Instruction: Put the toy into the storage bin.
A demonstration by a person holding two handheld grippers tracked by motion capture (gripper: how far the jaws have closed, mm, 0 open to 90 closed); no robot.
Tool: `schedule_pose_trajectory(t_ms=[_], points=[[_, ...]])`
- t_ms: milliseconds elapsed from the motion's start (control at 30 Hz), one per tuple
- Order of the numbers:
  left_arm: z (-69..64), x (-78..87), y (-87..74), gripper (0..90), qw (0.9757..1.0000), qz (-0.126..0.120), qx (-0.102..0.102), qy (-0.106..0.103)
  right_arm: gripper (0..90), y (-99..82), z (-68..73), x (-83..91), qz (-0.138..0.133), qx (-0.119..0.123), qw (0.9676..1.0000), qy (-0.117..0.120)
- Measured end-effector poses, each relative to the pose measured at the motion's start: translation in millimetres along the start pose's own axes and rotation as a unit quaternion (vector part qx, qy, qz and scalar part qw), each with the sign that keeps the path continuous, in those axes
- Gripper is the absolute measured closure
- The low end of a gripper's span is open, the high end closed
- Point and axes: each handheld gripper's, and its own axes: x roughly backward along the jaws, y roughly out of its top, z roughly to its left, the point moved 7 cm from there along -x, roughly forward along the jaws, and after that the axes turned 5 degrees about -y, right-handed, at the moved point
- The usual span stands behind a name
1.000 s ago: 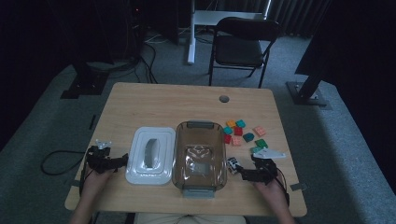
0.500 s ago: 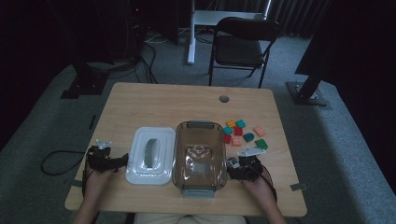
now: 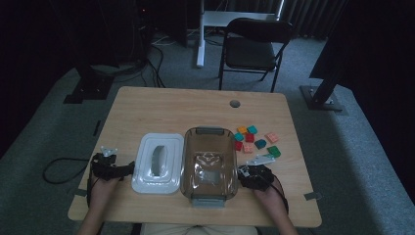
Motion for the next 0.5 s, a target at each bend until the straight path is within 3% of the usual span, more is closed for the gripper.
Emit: schedule_pose_trajectory(t_ms=[267,500], points=[[-0.3,-0.1,0.1,0.4,1.0000,0.000,-0.001,-0.001,48.3,0.6,-1.1,3.3,0.014,0.001,0.9999,0.010],[-0.5,-0.1,0.1,0.5,1.0000,0.000,-0.003,-0.003,48.3,7.9,-10.1,25.3,0.003,0.006,0.9998,0.019]])
